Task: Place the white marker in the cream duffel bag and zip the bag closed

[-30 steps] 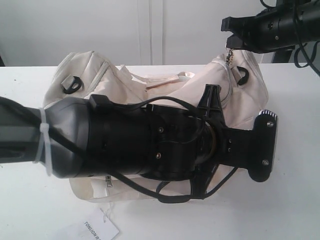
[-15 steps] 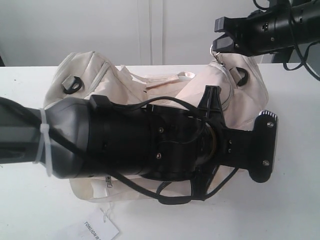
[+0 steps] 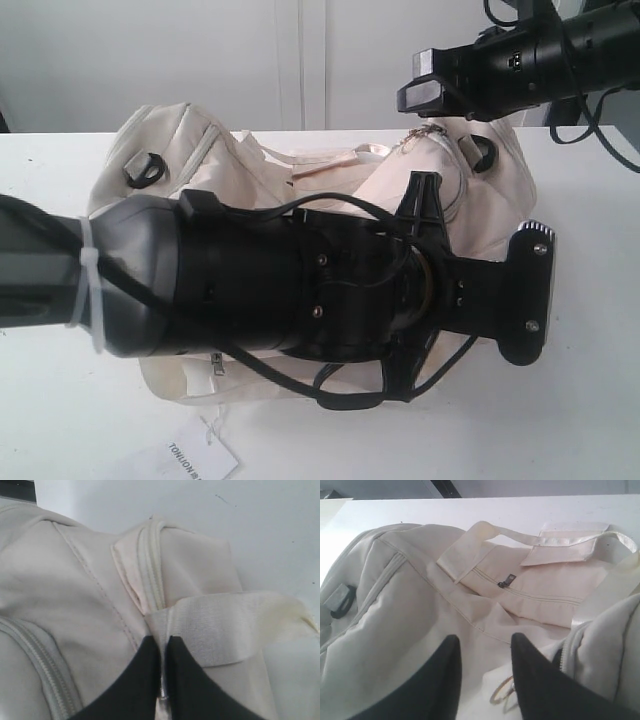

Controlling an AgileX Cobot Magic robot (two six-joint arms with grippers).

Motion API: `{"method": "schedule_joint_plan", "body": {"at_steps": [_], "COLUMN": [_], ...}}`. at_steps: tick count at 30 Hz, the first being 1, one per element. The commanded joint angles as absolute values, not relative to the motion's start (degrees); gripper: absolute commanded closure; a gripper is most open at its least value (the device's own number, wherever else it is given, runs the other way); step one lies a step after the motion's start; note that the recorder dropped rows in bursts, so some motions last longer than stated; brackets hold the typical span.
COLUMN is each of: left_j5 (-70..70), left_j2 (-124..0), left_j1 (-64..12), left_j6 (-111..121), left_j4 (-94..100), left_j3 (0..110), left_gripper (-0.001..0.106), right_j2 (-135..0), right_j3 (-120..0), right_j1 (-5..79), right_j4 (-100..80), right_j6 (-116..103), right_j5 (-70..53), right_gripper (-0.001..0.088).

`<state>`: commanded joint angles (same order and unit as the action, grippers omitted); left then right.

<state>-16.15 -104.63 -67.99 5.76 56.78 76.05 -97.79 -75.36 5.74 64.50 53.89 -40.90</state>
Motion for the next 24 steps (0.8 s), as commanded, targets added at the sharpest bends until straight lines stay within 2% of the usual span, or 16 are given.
{"method": "schedule_joint_plan", "body": {"at_steps": [15,18,24], "left_j5": [-16.15,-16.15,-16.15], "left_j2": [-104.63,-104.63,-104.63], "left_j1": [-67.99,-67.99,-67.99], "left_j6": [5.76,5.76,5.76], "left_j4": [56.78,56.78,56.78], "left_j3": [76.05,76.05,76.05], "left_gripper": [0.105,0.097,0.065], "right_j2": [-97.24,-97.11,-97.11], "right_j3": [-75.36,-75.36,-75.36], "right_j1": [5.74,5.63,5.63], "right_j4": [64.5,64.5,64.5], "right_j6": [50.88,50.82,50.82], "right_j5": [-40.64,-40.78,-40.78], "right_gripper": [0.0515,0.0515,0.0515]}}
